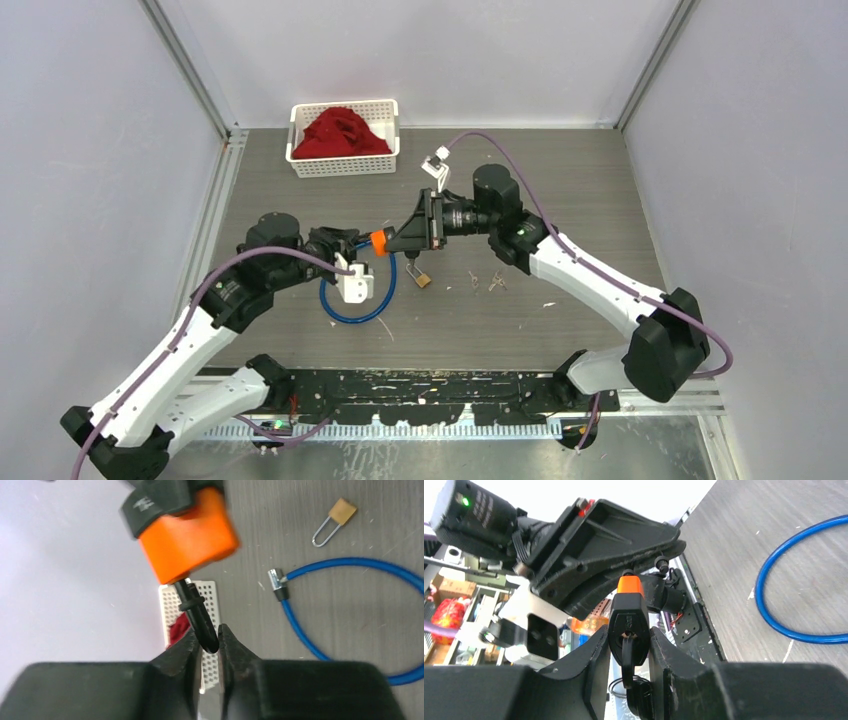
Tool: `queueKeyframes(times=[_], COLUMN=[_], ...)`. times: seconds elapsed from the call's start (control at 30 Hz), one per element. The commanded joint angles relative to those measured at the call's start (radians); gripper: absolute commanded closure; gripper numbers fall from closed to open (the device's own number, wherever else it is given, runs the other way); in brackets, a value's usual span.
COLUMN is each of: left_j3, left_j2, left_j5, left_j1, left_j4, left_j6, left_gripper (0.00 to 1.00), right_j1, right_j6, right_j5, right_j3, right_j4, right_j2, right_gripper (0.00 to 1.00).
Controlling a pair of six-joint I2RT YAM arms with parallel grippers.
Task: Unlock with the key
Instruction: Unlock the lock, then place the lock at the center of the board.
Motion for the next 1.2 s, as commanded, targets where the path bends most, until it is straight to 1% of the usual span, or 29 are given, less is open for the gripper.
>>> queueKeyframes(times=[0.0,0.07,0.13,0.17,0.2,0.23,0.27,0.33,0.43,0.5,0.57,0.67,0.77,0.9,1.17], left_j3=[-0.085,-0.111,-0.095,-0.069,-0.032,0.011,0.053,0.128,0.196,0.201,0.200,0.195,0.192,0.195,0.160], left_j2=[-0.023,-0.021,0.002,0.024,0.058,0.111,0.151,0.222,0.270,0.270,0.261,0.240,0.226,0.219,0.195], left_j5=[-0.094,-0.123,-0.151,-0.169,-0.191,-0.210,-0.227,-0.251,-0.189,-0.180,-0.178,-0.156,-0.131,-0.125,-0.116], left_j1=[-0.028,-0.028,-0.028,-0.028,-0.027,-0.028,-0.028,-0.025,-0.002,0.002,0.012,0.047,0.081,0.098,0.104], left_j4=[0.143,0.147,0.110,0.060,-0.004,-0.077,-0.144,-0.262,-0.369,-0.371,-0.364,-0.347,-0.342,-0.333,-0.294], left_j6=[0.162,0.186,0.122,0.076,0.033,-0.012,-0.065,-0.179,-0.289,-0.327,-0.375,-0.430,-0.469,-0.497,-0.516], left_gripper=[0.75,0.67,0.53,0.47,0.33,0.10,0.01,0.01,0.01,0.01,0.01,0.01,0.01,0.01,0.01], right_j1=[-0.058,-0.096,-0.139,-0.163,-0.185,-0.207,-0.227,-0.262,-0.298,-0.312,-0.328,-0.342,-0.357,-0.361,-0.364], right_j6=[0.039,0.039,0.008,-0.023,-0.042,-0.076,-0.122,-0.201,-0.281,-0.318,-0.347,-0.391,-0.406,-0.416,-0.392], right_j5=[0.023,0.023,0.037,0.045,0.049,0.063,0.086,0.147,0.239,0.298,0.326,0.396,0.401,0.398,0.369], right_j3=[-0.002,-0.018,-0.026,-0.029,-0.034,-0.035,-0.029,-0.011,0.002,0.012,0.021,0.030,0.028,0.014,-0.030], right_j4=[0.055,0.040,-0.008,-0.034,-0.050,-0.080,-0.124,-0.198,-0.238,-0.240,-0.235,-0.230,-0.207,-0.173,-0.143], right_j2=[-0.009,0.002,0.015,0.024,0.033,0.043,0.055,0.086,0.153,0.198,0.239,0.291,0.346,0.402,0.428], right_gripper=[0.99,0.99,0.99,0.99,0.99,0.99,0.99,0.99,0.99,0.99,0.99,0.99,0.99,0.99,0.99])
